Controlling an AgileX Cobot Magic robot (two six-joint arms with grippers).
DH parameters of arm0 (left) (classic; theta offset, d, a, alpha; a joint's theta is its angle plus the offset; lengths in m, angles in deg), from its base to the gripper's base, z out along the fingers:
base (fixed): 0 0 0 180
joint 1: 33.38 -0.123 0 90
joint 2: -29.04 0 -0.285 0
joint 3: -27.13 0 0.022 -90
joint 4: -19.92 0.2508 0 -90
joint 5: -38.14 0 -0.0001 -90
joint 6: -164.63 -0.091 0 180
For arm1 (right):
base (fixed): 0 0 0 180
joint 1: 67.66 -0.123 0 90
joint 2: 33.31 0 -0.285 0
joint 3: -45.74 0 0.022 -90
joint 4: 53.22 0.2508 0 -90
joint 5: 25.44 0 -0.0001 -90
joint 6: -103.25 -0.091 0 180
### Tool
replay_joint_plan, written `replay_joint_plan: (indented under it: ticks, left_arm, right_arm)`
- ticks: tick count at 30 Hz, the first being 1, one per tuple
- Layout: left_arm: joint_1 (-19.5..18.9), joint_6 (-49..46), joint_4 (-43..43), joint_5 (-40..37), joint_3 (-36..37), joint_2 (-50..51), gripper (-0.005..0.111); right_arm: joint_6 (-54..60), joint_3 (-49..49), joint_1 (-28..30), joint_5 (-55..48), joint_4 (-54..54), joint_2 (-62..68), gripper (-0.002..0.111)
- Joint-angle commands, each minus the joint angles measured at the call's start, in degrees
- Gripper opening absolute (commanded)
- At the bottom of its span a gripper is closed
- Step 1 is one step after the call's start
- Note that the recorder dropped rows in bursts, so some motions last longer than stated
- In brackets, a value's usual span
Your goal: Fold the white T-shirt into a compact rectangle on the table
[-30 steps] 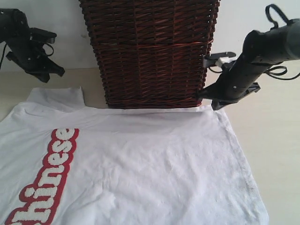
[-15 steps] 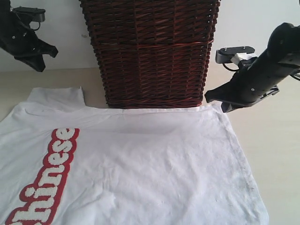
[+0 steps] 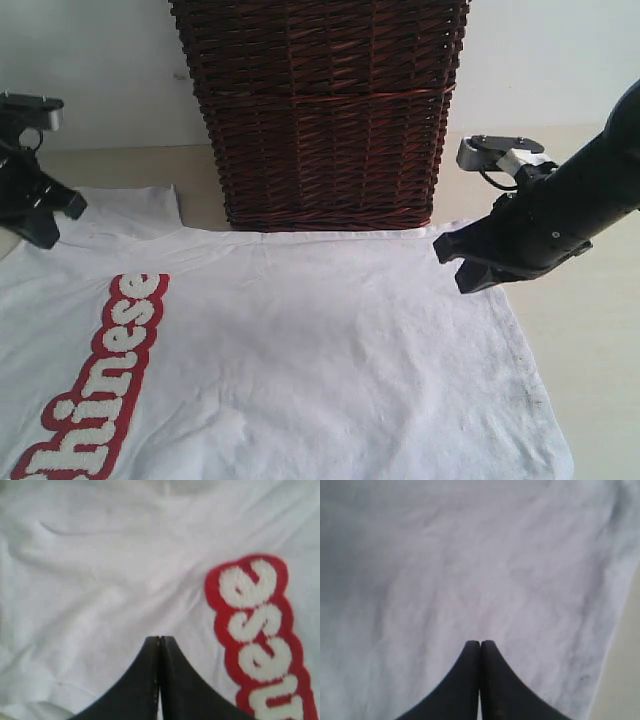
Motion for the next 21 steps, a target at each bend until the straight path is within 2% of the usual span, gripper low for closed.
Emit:
replay_joint_plan:
  ticks: [1, 3, 5, 9, 12, 15, 17, 21]
  left_arm:
    - [-0.1, -6.8, -5.5, -2.6, 8.6, -5.9, 0.0]
    - [0.2, -10.5, -7.3, -7.8, 10.7, -7.7, 0.0]
    - [1.1, -10.4, -7.1, -10.8, 12.6, -9.5, 0.0]
    - [5.1, -10.4, -3.1, -14.4, 18.9, -14.3, 0.0]
    - [9.0, -10.0, 1.0, -15.0, 24.5, -17.0, 0.0]
    - [11.1, -9.2, 1.0, -13.2, 29.1, -17.7, 0.001]
    - [11.7, -8.7, 1.0, -11.7, 31.9, -17.5, 0.007]
    - [11.7, -9.5, 0.8, -9.3, 36.5, -17.5, 0.035]
  right_arm:
    - [2.2, 2.4, -4.1, -0.8, 1.8, -5.6, 0.0]
    - [2.2, 3.1, -5.7, -1.7, 1.2, -8.2, 0.0]
    - [1.8, 3.2, -6.7, -3.2, 0.5, -10.3, 0.0]
    - [1.6, 5.0, -7.2, -4.1, 0.4, -15.3, 0.0]
    - [1.6, 6.3, -7.2, -3.6, 0.7, -18.3, 0.0]
    - [1.4, 6.5, -7.2, -5.5, 1.1, -20.0, 0.0]
    - [1.4, 6.5, -7.5, -6.5, 1.2, -20.5, 0.0]
    - [1.4, 6.5, -7.5, -7.9, 1.9, -20.8, 0.0]
